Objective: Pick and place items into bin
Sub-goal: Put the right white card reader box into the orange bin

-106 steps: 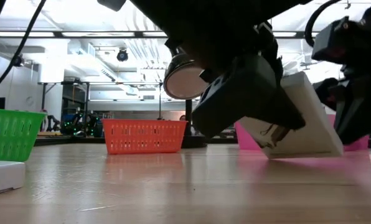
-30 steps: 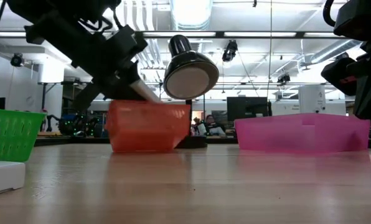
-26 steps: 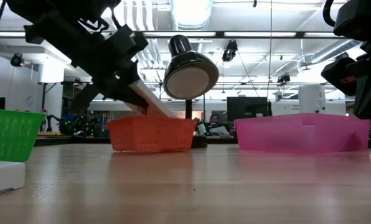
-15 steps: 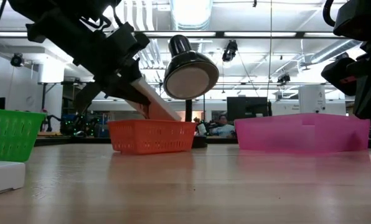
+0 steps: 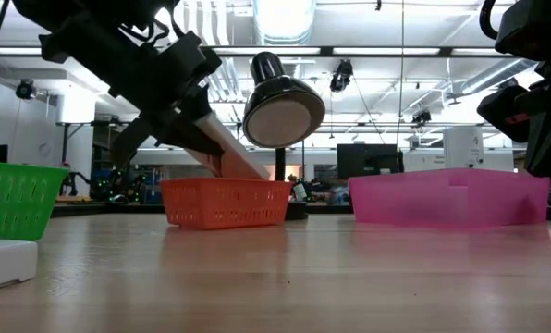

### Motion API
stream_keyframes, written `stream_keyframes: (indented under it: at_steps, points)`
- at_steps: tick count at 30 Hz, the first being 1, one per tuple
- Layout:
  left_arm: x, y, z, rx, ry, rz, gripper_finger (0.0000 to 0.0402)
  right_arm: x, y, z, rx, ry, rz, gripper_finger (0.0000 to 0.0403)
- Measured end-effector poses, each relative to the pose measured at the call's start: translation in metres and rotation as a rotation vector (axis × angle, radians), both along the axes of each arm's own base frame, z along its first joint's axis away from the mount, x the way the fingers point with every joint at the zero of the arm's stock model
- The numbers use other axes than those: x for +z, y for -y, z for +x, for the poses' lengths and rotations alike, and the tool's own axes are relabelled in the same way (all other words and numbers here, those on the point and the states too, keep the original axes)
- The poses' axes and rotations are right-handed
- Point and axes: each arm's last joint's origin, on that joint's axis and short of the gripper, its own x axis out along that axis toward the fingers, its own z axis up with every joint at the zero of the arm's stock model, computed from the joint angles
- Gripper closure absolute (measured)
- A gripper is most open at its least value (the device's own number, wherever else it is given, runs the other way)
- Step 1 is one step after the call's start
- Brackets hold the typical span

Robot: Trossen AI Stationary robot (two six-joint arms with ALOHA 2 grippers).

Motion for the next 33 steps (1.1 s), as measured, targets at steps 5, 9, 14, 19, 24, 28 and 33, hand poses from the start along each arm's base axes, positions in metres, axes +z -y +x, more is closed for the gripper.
stream_keyframes:
  at_steps: [5,9,14,19,24,28,33]
  points:
    - [0.002,-0.001,0.001,0.045,0.037,-0.059,0.0278,0.0,0.0,0.0,0.0,0.0,0.0,0.0394]
    - [0.003,-0.001,0.002,0.046,0.044,-0.062,0.0244,0.0,0.0,0.0,0.0,0.0,0.0,0.0394]
    - [0.005,-0.001,0.003,0.046,0.06,-0.065,0.022,0.0,0.0,0.0,0.0,0.0,0.0,0.0394]
    - [0.01,-0.002,0.007,0.047,0.121,-0.072,0.0212,0.0,0.0,0.0,0.0,0.0,0.0,0.0394]
    - [0.011,-0.002,0.007,0.047,0.135,-0.074,0.0212,0.0,0.0,0.0,0.0,0.0,0.0,0.0394]
    - [0.012,-0.002,0.008,0.049,0.14,-0.075,0.0212,0.0,0.0,0.0,0.001,-0.001,0.0,0.0394]
    - [0.016,0.0,0.01,0.049,0.155,-0.083,0.0212,0.0,0.0,0.0,0.0,-0.001,-0.001,0.0394]
